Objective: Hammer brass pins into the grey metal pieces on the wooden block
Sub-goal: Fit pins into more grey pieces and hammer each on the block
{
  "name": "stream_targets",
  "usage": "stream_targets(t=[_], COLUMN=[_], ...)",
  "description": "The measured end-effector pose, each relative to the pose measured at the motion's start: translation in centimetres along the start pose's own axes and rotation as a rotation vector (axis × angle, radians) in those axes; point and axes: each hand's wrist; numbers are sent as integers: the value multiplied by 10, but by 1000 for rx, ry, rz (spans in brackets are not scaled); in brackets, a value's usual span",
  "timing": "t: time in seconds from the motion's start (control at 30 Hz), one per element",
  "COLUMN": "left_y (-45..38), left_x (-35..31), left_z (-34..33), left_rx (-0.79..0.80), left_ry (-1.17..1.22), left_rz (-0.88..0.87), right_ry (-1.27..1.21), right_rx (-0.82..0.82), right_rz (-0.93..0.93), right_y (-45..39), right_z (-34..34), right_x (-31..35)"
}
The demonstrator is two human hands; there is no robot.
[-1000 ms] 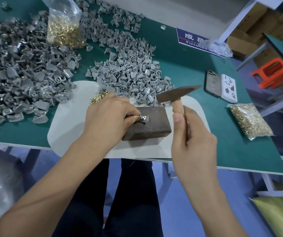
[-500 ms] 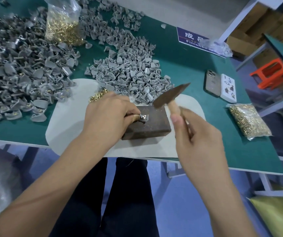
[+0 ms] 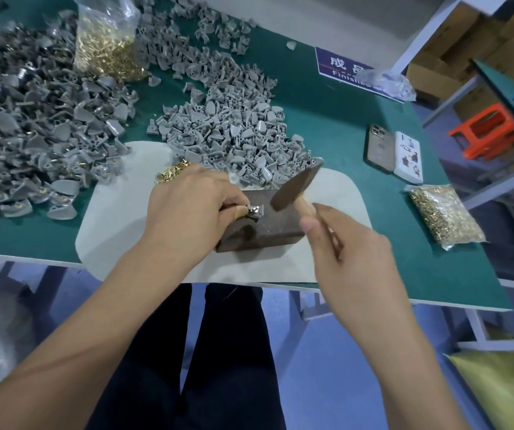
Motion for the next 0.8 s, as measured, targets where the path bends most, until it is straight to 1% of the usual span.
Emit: stream_targets(t=[0.03, 0.07, 0.1, 0.13, 0.17, 0.2, 0.23, 0.3, 0.37, 0.43, 0.47, 0.57, 0.63, 0.7, 0.73, 0.8], left_y=[0, -1, -1, -1, -1, -1, 0, -1, 0, 1, 0, -1, 1, 7, 10, 18], left_x=[0, 0, 0, 0, 1, 2, 2, 3, 4, 3, 3, 2, 1, 4, 9, 25], left_z=[0, 0, 0, 0, -1, -1, -1, -1, -1, -2, -2, -2, -2, -2, -1, 2], left_rx=[3, 5, 7, 7, 2, -5, -10, -10, -8, 0, 8, 33, 12, -31, -52, -95], left_ry=[2, 9, 16, 16, 6, -6, -13, -14, -12, 4, 19, 72, 107, 168, 211, 285], left_rz=[0, 4, 8, 8, 0, -14, -27, -36, -36, -30, -21, 8, 26, 63, 87, 132], right_ry=[-86, -161, -198, -187, -134, -87, -67, -91, -17, 131, 157, 103, 182, 286, 272, 95], right_rx=[-86, -130, -120, -44, 59, 125, 119, -26, -121, -126, -126, -111, -65, -87, -134, -228], right_rz=[10, 15, 8, -10, -24, -27, -24, -38, -99, -192, -232, -301, -330, -303, -253, -100], right_y=[0, 1, 2, 4, 6, 7, 7, 3, -3, -8, -11, -16, -19, -22, -25, -34], right_z=[-1, -5, -11, -17, -19, -16, -10, 4, 11, 10, 8, -3, -11, -16, -18, -27], right_x=[4, 8, 11, 12, 9, 6, 1, -7, -18, -32, -40, -53, -56, -53, -48, -31])
Point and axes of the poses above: each hand's wrist, its own y-axis away from the middle knuckle, its own z-axis out of the back of the hand, x = y × z, and after that the axes turned 8 degrees about -y, right-handed
